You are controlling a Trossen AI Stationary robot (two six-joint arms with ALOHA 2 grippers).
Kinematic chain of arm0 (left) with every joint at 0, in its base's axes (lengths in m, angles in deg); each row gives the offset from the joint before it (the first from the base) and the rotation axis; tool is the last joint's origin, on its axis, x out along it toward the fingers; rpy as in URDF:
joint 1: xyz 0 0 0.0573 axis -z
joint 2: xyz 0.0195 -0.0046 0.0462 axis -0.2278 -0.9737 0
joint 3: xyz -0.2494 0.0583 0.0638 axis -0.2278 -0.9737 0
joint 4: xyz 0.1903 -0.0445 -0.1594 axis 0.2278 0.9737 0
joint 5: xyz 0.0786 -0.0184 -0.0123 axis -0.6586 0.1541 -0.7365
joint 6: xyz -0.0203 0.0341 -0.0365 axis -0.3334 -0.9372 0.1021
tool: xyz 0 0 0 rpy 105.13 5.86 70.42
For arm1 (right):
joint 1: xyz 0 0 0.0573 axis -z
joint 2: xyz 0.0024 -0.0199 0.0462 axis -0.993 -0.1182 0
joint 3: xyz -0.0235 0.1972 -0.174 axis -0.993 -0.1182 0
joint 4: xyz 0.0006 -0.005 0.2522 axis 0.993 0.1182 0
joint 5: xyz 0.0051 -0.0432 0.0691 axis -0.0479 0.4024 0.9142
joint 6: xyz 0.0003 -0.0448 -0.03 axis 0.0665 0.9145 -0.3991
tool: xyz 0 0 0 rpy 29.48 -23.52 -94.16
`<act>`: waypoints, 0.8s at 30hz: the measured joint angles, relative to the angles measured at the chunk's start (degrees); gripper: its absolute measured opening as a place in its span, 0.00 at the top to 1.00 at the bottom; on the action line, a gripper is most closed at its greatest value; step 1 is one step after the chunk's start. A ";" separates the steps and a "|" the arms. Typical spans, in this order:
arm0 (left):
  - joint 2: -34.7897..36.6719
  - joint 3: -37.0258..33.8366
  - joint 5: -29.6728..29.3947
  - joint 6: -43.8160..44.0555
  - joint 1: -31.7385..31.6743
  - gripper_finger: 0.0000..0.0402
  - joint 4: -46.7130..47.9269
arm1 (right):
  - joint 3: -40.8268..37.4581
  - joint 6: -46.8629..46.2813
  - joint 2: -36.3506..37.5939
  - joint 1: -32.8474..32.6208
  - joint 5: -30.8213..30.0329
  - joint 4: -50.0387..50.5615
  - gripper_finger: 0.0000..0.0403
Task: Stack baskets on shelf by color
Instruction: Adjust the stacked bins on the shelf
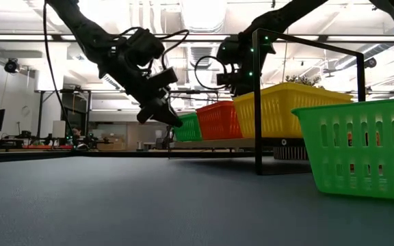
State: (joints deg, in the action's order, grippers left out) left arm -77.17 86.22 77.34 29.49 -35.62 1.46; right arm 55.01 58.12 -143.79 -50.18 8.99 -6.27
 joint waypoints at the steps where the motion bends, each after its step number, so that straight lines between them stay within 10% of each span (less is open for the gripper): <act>1: 0.02 0.00 -0.47 0.02 -0.12 1.00 0.00 | 0.00 0.00 0.00 0.00 0.02 0.64 0.98; 24: 2.83 -0.35 -4.05 0.63 -1.15 1.00 -0.84 | -0.04 -3.45 8.79 -1.35 -0.46 11.98 0.98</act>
State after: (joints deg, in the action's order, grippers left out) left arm -74.34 85.87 73.29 30.12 -36.76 0.62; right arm 54.97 54.67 -135.00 -51.53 8.53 5.71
